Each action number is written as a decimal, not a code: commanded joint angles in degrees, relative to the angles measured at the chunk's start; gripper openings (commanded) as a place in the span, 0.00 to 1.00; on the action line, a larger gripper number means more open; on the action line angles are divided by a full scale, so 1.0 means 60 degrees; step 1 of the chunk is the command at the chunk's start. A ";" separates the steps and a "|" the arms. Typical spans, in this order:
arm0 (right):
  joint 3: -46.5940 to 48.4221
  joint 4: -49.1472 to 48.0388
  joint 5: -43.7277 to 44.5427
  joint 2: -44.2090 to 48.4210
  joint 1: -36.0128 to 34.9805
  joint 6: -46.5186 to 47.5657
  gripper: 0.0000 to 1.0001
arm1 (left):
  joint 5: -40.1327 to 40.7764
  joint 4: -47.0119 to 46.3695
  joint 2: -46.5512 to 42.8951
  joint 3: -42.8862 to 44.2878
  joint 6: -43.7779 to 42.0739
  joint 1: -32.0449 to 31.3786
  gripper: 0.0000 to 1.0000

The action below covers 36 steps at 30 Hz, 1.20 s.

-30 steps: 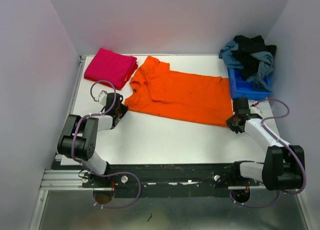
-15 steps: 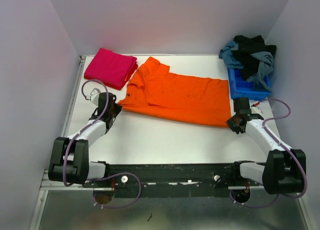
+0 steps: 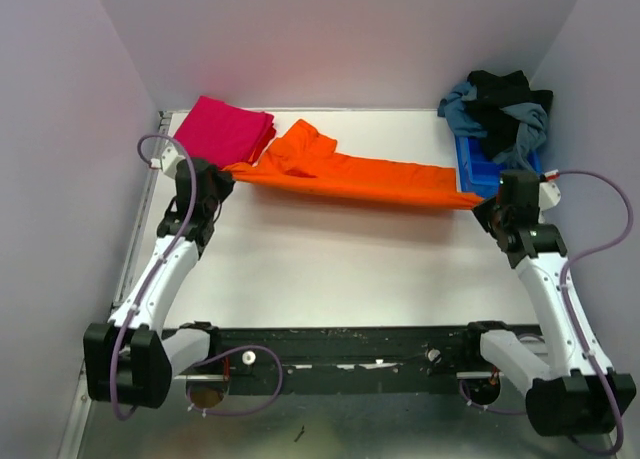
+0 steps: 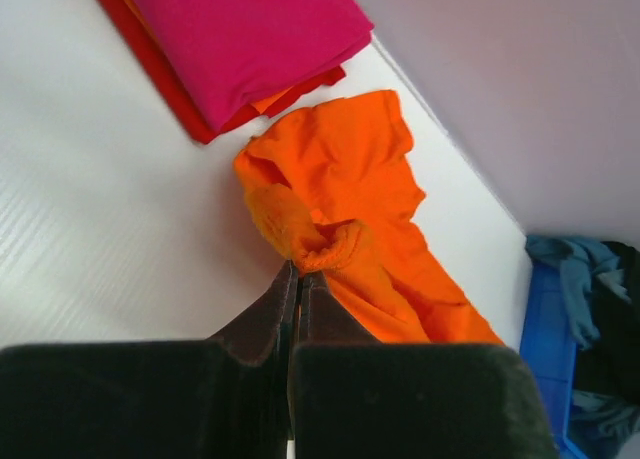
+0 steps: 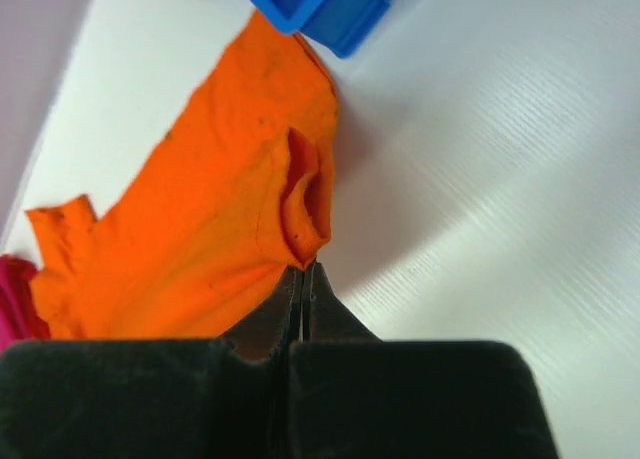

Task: Fold and stack the t-shirts
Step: Fold the flattened tshirt in 1/3 of the way

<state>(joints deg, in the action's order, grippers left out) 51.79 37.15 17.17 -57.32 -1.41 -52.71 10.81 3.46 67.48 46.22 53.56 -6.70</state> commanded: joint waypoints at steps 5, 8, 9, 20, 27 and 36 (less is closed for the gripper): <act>-0.1612 0.1279 -0.0764 0.0238 0.0089 0.0011 0.01 | -0.0116 0.1077 -0.1358 -0.2293 0.0520 0.0194 0.00; -0.2214 0.1513 -0.1103 0.0047 0.0103 -0.0208 0.01 | -0.0030 0.1428 -0.2104 -0.3319 0.0784 0.0223 0.00; -0.2390 0.1558 -0.1176 0.0046 0.0103 -0.0267 0.01 | 0.0044 0.1574 -0.2469 -0.3598 0.0916 0.0223 0.00; -0.3460 0.2114 -0.1601 0.1174 0.0103 -0.0664 0.02 | 0.0190 0.3668 -0.5373 -0.4891 0.1840 0.0237 0.00; -0.3169 0.2451 -0.1397 0.1759 0.0103 -0.0371 0.64 | 0.0980 0.5354 -0.6353 -0.4451 0.1649 0.0238 0.48; -0.2114 0.0549 -0.1645 0.2230 0.0089 0.2308 0.69 | -0.0113 0.3030 -0.5437 -0.2916 -0.1377 0.0238 0.66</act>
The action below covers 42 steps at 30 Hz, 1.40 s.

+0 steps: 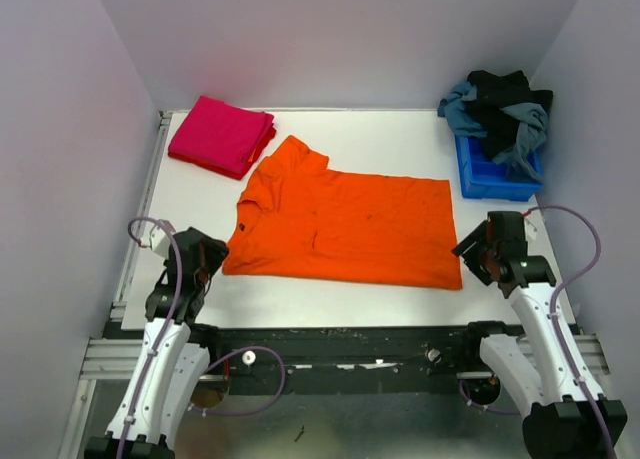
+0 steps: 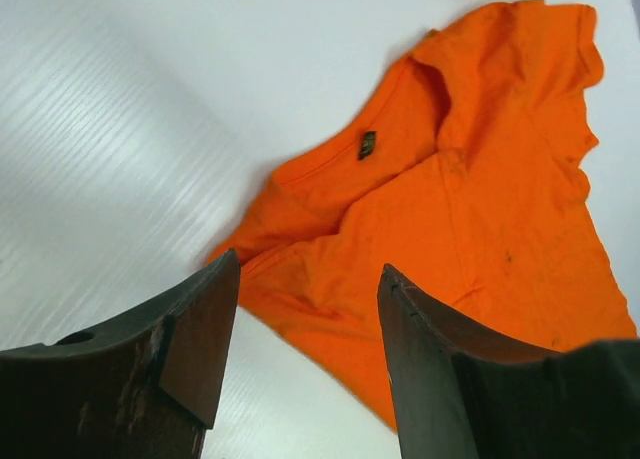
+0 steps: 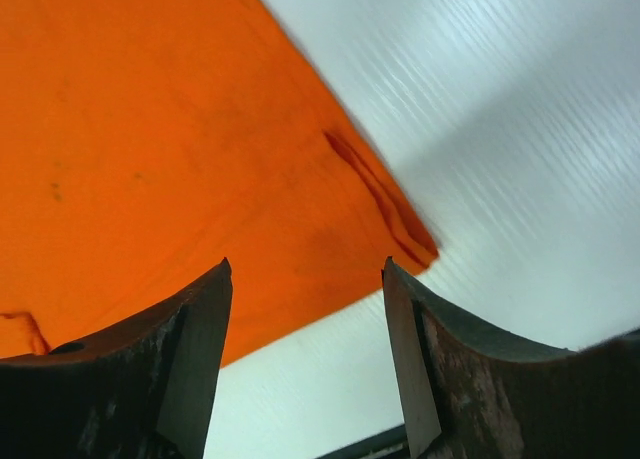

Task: Fold and stack the t-shirts
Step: Fold the flattened tshirt in 1/3 of the way

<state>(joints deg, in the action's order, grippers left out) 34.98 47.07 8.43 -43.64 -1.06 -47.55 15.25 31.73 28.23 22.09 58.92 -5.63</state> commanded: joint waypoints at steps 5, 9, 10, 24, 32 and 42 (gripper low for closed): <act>0.0922 -0.2730 -0.0702 -0.0417 0.0045 0.2635 0.68 | -0.2450 -0.3511 0.3348 0.2279 -0.3520 0.0059 0.75; 0.0966 -0.3902 -0.1037 -0.0841 0.0030 0.2960 0.67 | -0.2482 -0.4830 0.5164 0.3084 -0.3462 0.0059 0.79; 0.0996 -0.4209 -0.1198 -0.0944 0.0030 0.2974 0.67 | -0.2540 -0.5181 0.5647 0.3333 -0.3447 0.0059 0.80; 0.1830 -0.5809 -0.1595 -0.3052 0.0016 0.2843 0.64 | -0.3863 -0.4340 1.2942 1.0200 -0.4207 -0.0144 0.90; 0.1832 -0.6101 -0.2005 -0.3596 0.0030 0.2652 0.61 | -0.3143 -0.3296 1.5538 1.3352 -0.4839 -0.0731 0.73; 0.1670 -0.6248 -0.1961 -0.3377 0.0030 0.2652 0.61 | -0.2262 -0.2345 1.8173 1.6354 -0.5029 -0.1040 0.63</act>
<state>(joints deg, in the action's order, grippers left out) 45.39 11.27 -2.70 -65.06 -1.06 -31.46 -1.08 12.78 131.59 112.16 29.78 -11.51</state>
